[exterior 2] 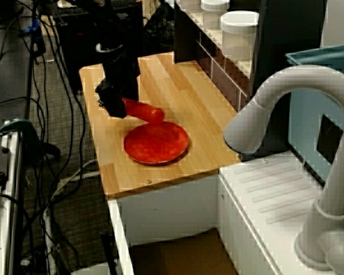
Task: Put the object on the plate
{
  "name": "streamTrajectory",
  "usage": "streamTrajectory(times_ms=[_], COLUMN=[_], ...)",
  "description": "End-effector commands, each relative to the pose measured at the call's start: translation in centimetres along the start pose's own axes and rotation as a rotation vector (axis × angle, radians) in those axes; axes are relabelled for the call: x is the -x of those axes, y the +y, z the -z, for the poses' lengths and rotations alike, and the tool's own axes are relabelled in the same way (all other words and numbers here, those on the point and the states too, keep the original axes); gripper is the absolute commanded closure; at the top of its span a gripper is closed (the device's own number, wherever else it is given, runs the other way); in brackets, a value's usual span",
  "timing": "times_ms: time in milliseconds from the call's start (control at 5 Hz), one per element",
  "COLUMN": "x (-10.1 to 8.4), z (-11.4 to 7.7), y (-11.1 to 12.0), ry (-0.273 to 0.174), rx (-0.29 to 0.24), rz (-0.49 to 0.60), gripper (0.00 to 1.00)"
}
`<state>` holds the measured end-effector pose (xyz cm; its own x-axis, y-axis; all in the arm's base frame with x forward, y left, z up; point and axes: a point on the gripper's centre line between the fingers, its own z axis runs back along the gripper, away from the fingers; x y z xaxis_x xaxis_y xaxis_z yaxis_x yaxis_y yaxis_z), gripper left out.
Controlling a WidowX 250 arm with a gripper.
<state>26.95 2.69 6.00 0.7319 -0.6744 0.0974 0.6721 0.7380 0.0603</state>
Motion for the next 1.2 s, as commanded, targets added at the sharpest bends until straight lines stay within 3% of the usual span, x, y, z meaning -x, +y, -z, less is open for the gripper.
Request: streamTrajectory(times_ms=[0,400,1000], x=[-4.0,-5.9,-5.2], z=[-0.6,-0.1,0.4], y=[-1.4,-0.6,-1.0], ry=[-0.018,-0.005,0.013], rx=[-0.056,-0.06,-0.055], rz=[0.038,0.029,0.03], gripper=[1.0,1.0,1.0])
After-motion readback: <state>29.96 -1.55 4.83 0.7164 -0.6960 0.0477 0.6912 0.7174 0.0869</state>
